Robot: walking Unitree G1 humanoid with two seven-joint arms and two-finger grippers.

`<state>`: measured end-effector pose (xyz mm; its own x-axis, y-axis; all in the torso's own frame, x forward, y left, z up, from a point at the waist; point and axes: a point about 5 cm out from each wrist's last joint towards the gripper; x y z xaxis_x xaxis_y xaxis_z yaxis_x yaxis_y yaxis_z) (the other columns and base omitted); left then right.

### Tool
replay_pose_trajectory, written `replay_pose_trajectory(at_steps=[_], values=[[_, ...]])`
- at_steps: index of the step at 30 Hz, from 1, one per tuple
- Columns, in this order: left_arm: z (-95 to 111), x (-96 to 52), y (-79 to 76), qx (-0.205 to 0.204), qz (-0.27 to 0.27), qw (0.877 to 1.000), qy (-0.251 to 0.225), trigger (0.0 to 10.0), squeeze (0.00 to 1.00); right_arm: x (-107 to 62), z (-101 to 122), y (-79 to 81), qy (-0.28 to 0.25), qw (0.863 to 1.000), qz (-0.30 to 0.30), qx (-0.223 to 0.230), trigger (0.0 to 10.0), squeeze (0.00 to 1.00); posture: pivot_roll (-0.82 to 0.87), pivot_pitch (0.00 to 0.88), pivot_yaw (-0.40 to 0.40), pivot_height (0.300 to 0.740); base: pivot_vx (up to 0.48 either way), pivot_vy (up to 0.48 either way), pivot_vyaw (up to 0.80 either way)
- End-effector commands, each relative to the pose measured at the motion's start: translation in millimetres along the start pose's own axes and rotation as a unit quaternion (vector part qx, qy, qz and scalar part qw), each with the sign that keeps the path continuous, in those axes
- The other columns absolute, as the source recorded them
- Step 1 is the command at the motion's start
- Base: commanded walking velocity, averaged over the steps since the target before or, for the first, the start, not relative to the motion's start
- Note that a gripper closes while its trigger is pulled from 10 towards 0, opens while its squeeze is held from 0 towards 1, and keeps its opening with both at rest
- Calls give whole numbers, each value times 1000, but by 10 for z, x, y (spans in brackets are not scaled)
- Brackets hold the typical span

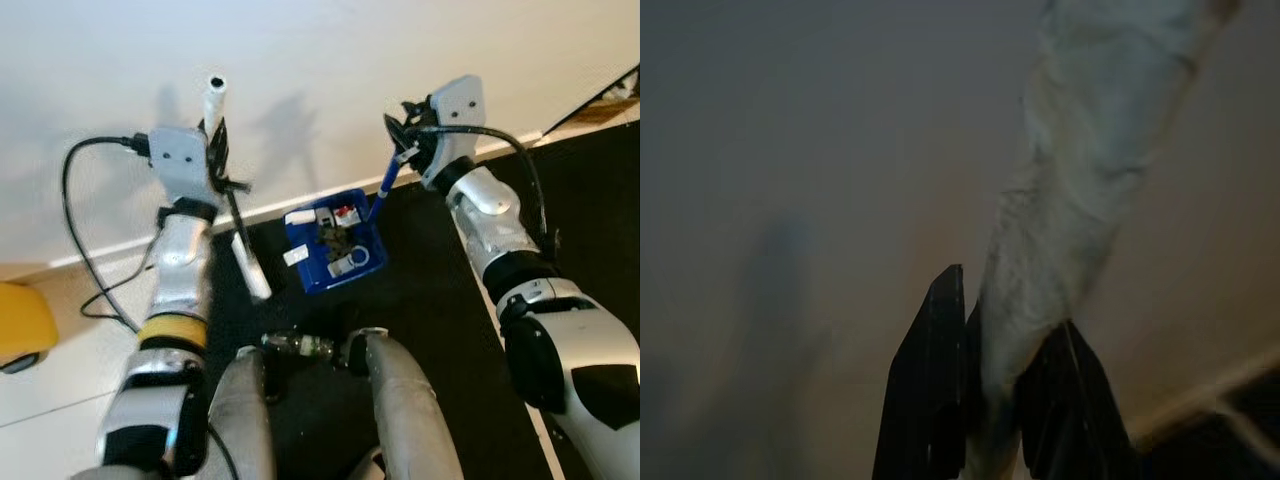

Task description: Sweep floor

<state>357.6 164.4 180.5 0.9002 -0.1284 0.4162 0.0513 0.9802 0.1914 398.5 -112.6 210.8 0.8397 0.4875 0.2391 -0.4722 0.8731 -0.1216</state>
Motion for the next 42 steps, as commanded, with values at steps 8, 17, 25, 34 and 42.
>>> replay_pose_trajectory(at_steps=[8, 17, 25, 34, 42], values=[[21, 45, -696, -181, -56, 982, 16, 10000, 0, -106, -273, 87, 54, 998, 14, 19, 10000, 0, -97, 488, -91, 740, 0, 0, 0], [398, 276, -478, -173, -38, 982, -61, 10000, 0, -95, -268, 95, 52, 998, 10, 22, 10000, 0, -61, 474, -81, 740, 0, 0, 0], [475, 86, 199, 54, -75, 994, -60, 10000, 0, -77, -262, 113, 51, 998, 8, 26, 10000, 0, -26, 464, -70, 740, 0, 0, 0], [53, -273, 318, 72, -64, 995, 36, 10000, 0, -63, -265, 145, 51, 998, 13, 29, 10000, 0, -36, 476, -88, 740, 0, 0, 0], [-166, -301, -137, -30, -61, 996, 66, 10000, 0, -64, -253, 128, 51, 998, 14, 25, 10000, 0, -66, 482, -96, 740, 0, 0, 0]])
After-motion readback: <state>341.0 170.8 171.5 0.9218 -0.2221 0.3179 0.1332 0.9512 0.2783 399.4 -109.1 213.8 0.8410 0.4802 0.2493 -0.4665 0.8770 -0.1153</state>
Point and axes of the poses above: a point about 5 cm out from each wrist's last joint towards the gripper, its own x axis pointing out of the wrist towards the gripper, its own z axis along the axis of the wrist's last joint, y = z × x, and after that the axes turned 8 degrees about x, right-handed
